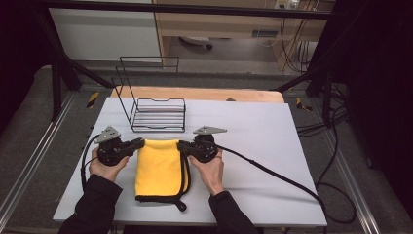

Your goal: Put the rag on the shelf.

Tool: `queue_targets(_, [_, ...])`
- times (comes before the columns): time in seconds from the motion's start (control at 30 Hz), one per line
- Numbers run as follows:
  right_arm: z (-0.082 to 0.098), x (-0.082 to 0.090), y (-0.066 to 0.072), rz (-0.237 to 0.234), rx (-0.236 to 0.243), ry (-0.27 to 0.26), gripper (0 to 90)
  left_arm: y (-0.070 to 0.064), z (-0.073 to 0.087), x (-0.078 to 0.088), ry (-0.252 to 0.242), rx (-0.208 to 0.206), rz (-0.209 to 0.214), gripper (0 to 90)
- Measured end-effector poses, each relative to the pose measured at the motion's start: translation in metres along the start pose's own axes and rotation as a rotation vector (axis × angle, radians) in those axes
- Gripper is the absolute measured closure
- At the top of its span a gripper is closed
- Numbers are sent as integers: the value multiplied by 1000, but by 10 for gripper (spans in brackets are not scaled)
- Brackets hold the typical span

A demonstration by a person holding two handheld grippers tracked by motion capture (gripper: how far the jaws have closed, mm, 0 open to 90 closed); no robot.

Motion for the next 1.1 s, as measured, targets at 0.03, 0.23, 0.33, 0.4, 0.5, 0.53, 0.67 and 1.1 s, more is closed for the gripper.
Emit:
queue_targets(0.03, [0, 0, 0, 0, 0, 0, 793, -1, -1, 1, -6, 0, 0, 828])
queue_targets(0.23, [-8, 10, 6, -4, 27, -46, 793, -6, -12, 10, -46, -19, -9, 828])
queue_targets(0.33, [-12, 14, 9, -7, 41, -71, 793, -9, -16, 14, -65, -26, -16, 828])
queue_targets(0.4, [-15, 18, 10, -7, 55, -88, 793, -12, -21, 17, -84, -41, -25, 828])
queue_targets(0.5, [-18, 22, 13, -7, 68, -108, 793, -13, -24, 19, -95, -55, -39, 828])
queue_targets(0.53, [-18, 22, 13, -7, 68, -108, 793, -14, -25, 20, -102, -56, -37, 828])
queue_targets(0.67, [-22, 28, 17, -2, 96, -135, 793, -17, -29, 22, -120, -58, -33, 828])
queue_targets(1.1, [-36, 43, 28, 3, 157, -227, 794, -23, -46, 32, -199, -80, -54, 828])
Point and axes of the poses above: each handheld gripper's, and its own axes: x roughly backward along the jaws, z roughly out of its underside, y roughly to its left, the point moved 5 cm from there along -x, roughly forward along the jaws, and after that the axes turned 7 degrees about -x, right-handed, at the moved point
